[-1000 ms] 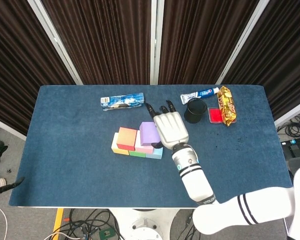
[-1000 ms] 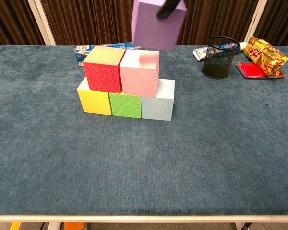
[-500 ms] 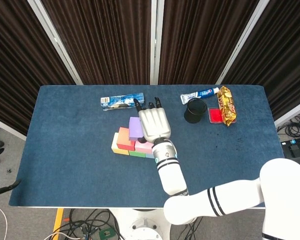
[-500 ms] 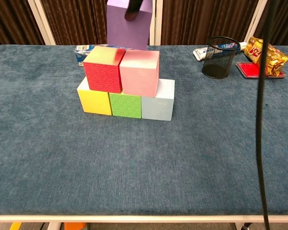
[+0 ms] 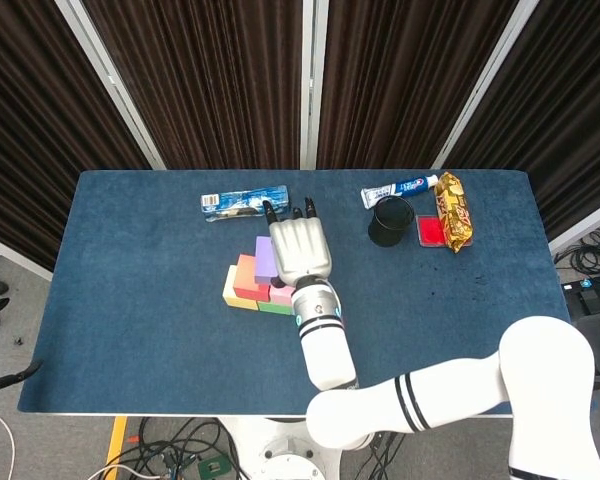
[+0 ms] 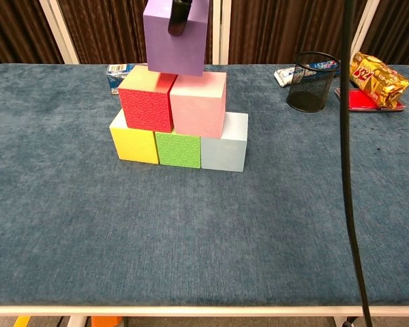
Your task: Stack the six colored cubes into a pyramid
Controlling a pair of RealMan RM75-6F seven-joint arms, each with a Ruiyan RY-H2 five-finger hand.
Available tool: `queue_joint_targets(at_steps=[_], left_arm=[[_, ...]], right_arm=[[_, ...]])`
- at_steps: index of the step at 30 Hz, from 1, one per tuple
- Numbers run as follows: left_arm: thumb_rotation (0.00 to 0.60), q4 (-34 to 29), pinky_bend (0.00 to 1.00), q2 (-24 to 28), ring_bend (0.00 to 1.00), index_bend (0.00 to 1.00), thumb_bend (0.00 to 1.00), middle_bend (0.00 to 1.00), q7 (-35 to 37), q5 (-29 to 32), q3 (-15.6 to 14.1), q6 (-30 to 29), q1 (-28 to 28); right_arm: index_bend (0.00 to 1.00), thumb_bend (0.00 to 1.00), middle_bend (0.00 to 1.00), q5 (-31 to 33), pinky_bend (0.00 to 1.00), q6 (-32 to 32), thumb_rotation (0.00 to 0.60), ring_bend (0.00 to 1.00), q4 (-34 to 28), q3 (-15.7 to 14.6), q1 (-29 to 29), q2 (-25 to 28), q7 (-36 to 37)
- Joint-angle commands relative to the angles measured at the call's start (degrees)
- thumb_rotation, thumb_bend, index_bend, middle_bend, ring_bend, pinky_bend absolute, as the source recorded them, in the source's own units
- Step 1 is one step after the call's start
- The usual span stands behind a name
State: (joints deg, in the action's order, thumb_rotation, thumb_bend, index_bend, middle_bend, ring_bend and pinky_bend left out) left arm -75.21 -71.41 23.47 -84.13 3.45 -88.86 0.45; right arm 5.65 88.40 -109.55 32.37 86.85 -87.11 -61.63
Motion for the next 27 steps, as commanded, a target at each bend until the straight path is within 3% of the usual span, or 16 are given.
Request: queue_joint_targets(at_steps=[1, 27], left_arm=[[0.600, 0.04, 0.14, 0.06, 0.00, 0.12, 0.00, 0.11, 0.20, -0.06, -0.03, -0.06, 0.06], [0.600, 0.40, 0.14, 0.05, 0.00, 0.12, 0.00, 0.11, 1.04, -0.48, -0.25, -0.13, 0.40]], right_arm=[[0.00, 0.06, 0.73, 0.57, 0.00, 0.82, 0.600, 0.18, 0.48, 0.67, 0.43, -0.69, -0.62], [0.00, 0.06, 0.74, 3.55, 0.00, 4.19, 0.600, 0.18, 2.56, 4.86, 1.62, -4.73, -4.55]])
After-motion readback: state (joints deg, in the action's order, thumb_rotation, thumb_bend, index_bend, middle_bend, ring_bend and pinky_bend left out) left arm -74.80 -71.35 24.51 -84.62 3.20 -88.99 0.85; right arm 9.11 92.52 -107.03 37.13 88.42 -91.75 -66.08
